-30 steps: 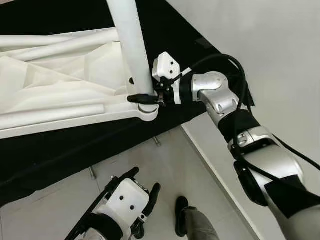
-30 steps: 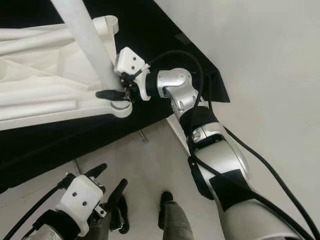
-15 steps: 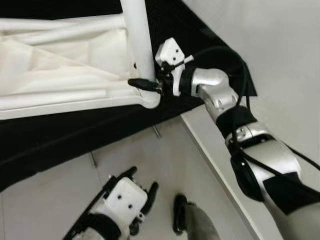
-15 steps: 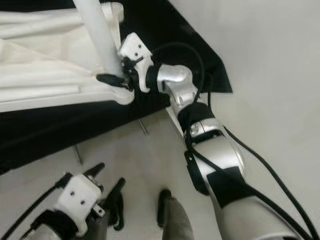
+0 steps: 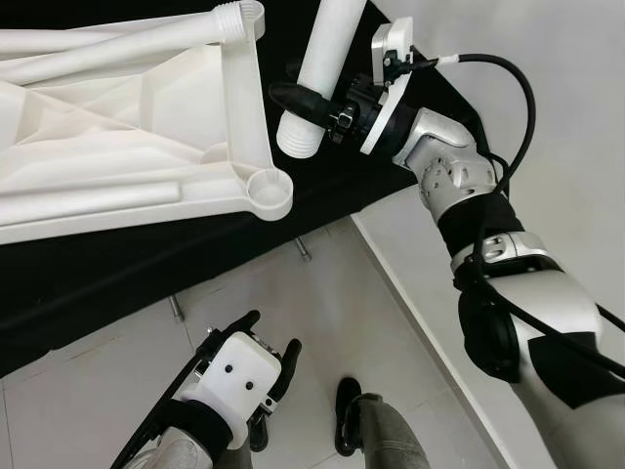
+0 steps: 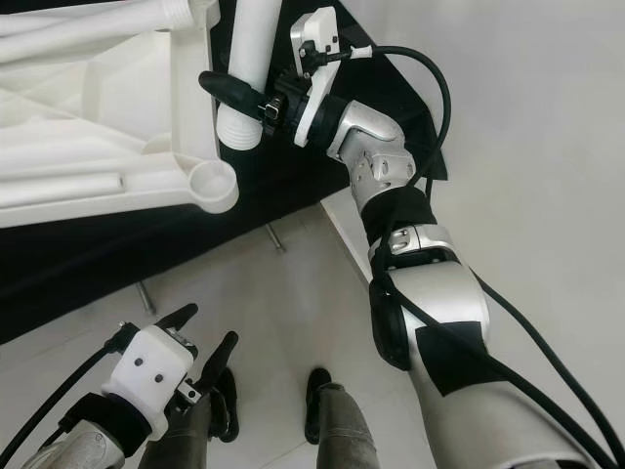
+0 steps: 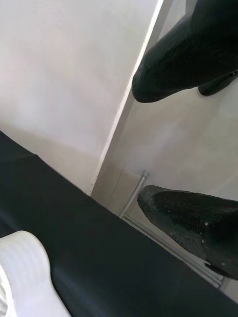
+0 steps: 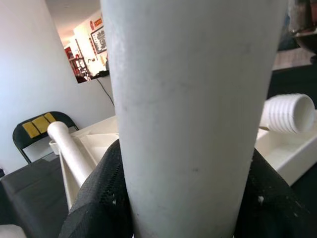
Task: Building children table
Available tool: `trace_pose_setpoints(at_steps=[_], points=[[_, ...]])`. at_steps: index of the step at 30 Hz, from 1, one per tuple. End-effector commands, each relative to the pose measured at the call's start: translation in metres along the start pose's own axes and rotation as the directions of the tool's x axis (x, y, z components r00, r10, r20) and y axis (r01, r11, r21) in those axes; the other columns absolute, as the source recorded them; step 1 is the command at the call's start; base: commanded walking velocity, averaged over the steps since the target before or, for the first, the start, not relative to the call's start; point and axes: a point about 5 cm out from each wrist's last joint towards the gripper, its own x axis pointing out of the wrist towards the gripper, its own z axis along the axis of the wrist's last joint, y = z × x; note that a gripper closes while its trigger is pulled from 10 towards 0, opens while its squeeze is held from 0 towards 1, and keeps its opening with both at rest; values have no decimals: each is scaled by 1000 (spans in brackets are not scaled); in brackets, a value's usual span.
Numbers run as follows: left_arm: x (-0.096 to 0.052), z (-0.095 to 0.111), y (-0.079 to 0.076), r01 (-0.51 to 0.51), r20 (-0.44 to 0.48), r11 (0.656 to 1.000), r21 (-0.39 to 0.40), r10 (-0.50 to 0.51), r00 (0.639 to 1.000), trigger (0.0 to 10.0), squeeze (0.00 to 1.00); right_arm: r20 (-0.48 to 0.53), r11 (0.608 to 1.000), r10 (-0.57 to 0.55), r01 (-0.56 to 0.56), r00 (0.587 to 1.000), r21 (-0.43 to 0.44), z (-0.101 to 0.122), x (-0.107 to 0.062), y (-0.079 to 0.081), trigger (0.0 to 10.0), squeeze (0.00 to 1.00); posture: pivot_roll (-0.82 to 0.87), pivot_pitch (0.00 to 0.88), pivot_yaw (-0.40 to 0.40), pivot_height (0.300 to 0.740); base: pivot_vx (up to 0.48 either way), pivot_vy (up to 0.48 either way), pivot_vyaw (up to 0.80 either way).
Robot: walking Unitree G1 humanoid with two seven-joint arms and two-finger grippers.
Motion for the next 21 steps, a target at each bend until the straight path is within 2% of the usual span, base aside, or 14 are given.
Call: trace_pose_setpoints(at_steps=[1,2,3,6,8,9,10,12,13,15,17,18,19,21], points=[[-2,-6,-3,9,-33,1000,-5,-9,999,10000,0,16,1000,17,-17,1000,8,0,2,3,10000,0,22,344,-4,740,0,0,0],[-2,-6,-3,9,-33,1000,-3,-9,999,10000,0,2,999,39,-39,999,3,-2,1,4,10000,0,19,338,-2,740,0,0,0],[0,-7,0,-2,-30,1000,0,2,1000,10000,0,-73,994,96,-99,993,-38,-14,-1,13,10000,0,10,320,-4,740,0,0,0],[4,-6,5,-30,-22,1000,6,30,999,10000,0,-127,986,143,-152,982,-62,-24,-2,20,10000,0,10,311,-6,740,0,0,0],[13,3,25,-124,29,992,-1,124,992,10000,0,-161,980,174,-187,971,-70,-32,-5,27,10000,0,8,287,-10,740,0,0,0],[16,11,37,-171,62,985,-16,172,983,10000,0,-155,981,168,-180,973,-69,-31,-6,27,10000,0,7,284,-11,740,0,0,0],[16,11,37,-171,62,985,-16,172,983,10000,0,-155,981,168,-180,973,-69,-31,-6,27,10000,0,7,284,-11,740,0,0,0],[22,33,61,-246,155,966,-83,257,954,10000,0,-147,985,145,-156,978,-70,-29,-9,25,10000,0,4,269,-16,740,0,0,0],[22,33,61,-246,155,966,-83,257,954,10000,0,-147,985,145,-156,978,-70,-29,-9,25,10000,0,4,269,-16,740,0,0,0],[27,61,83,-270,274,954,-132,297,915,10000,0,-161,990,92,-108,983,-95,-30,-11,21,10000,0,3,241,-17,740,0,0,0],[27,61,83,-270,274,954,-132,297,915,10000,0,-161,990,92,-108,983,-95,-30,-11,21,10000,0,3,241,-17,740,0,0,0],[28,72,91,-272,318,951,-145,305,898,10000,0,-168,990,71,-90,983,-107,-30,-12,20,10000,0,3,237,-15,740,0,0,0],[28,72,91,-272,318,951,-145,305,898,10000,0,-168,990,71,-90,983,-107,-30,-12,20,10000,0,3,237,-15,740,0,0,0],[30,103,107,-232,449,958,-167,283,848,10000,0,-167,990,-18,-5,986,-139,-27,-15,13,10000,0,-5,210,-7,740,0,0,0]])
